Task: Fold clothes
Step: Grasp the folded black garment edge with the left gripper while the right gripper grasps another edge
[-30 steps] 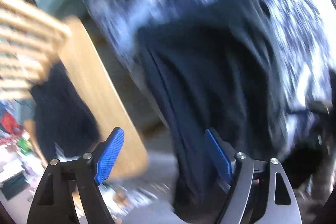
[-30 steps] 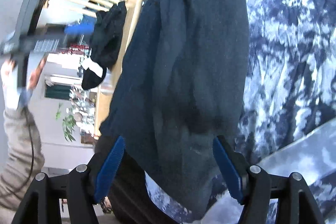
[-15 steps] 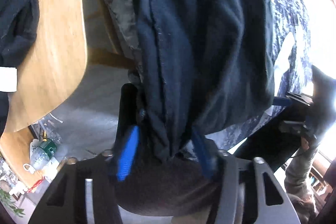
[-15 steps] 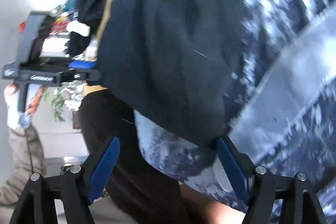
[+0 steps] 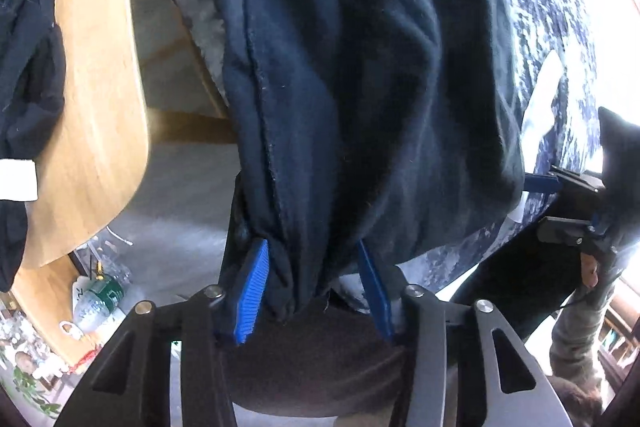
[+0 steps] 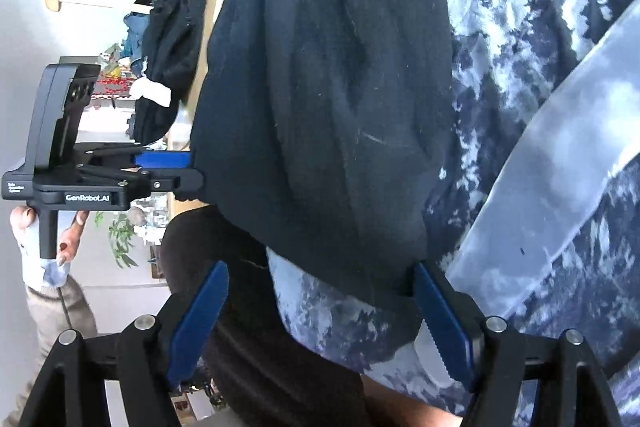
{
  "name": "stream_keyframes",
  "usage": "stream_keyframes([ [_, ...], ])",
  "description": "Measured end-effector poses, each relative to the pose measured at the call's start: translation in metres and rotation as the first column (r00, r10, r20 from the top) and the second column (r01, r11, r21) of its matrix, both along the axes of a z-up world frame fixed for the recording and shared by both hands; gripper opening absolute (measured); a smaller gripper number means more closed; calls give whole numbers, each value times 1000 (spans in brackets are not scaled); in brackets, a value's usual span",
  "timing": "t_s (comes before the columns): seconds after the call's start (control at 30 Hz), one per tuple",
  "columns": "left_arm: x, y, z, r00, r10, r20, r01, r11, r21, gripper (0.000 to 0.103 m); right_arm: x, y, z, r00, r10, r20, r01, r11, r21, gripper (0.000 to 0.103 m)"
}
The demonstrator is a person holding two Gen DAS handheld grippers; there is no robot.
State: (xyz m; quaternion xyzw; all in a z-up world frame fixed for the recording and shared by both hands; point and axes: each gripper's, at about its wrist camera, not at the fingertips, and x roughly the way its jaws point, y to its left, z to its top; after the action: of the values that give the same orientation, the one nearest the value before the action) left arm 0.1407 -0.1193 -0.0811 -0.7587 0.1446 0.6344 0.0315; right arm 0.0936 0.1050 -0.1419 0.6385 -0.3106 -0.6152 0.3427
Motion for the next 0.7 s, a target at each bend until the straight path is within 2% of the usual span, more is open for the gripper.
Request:
stream_keyframes([
  [0.13, 1, -6, 2, 1000, 9, -9, -8, 999, 33, 26, 0, -8, -4, 1000, 6, -1, -6, 999, 43, 70],
  [0.17, 2, -9, 2, 1000, 13, -12, -13, 999, 39, 24, 1, -9, -4, 1000, 7, -9, -7, 999, 51, 62],
  [0.2, 2, -12, 3, 1000, 19, -14, -18, 999, 42, 16, 1, -10, -4, 1000, 10, -15, -9, 998, 67, 56],
  [0.23, 2, -17, 2, 1000, 21, -20, -20, 999, 28, 6, 2, -10, -5, 1000, 5, -12, -4, 996, 87, 35],
  [0.27, 3, -24, 2, 999, 20, -28, -20, 1000, 4, 6, 3, -10, -6, 1000, -3, -5, 3, 994, 108, 27],
  [0.3, 3, -29, 5, 999, 30, -43, -30, 1000, -7, 6, 4, -9, -7, 1000, -10, 2, 10, 994, 110, 26],
  [0.37, 3, -41, 15, 995, 57, -84, -57, 998, -3, 5, 4, -3, -3, 999, -36, 9, 35, 997, 73, 16],
  [0.43, 7, -47, 22, 991, 82, -105, -79, 996, 36, 5, 6, 4, 9, 999, -50, -16, 50, 998, 31, 13],
  [0.5, 10, -52, 23, 992, 70, -109, -67, 997, 30, 5, 7, 7, 24, 997, -60, -46, 60, 998, -4, 11],
  [0.57, 10, -52, 22, 991, 60, -116, -58, 998, 16, 5, 7, 7, 36, 996, -50, -78, 51, 999, 8, 9],
  [0.7, 5, -51, 27, 985, 76, -153, -69, 996, 52, 5, 10, 9, 41, 995, -57, -81, 58, 998, 18, 7],
])
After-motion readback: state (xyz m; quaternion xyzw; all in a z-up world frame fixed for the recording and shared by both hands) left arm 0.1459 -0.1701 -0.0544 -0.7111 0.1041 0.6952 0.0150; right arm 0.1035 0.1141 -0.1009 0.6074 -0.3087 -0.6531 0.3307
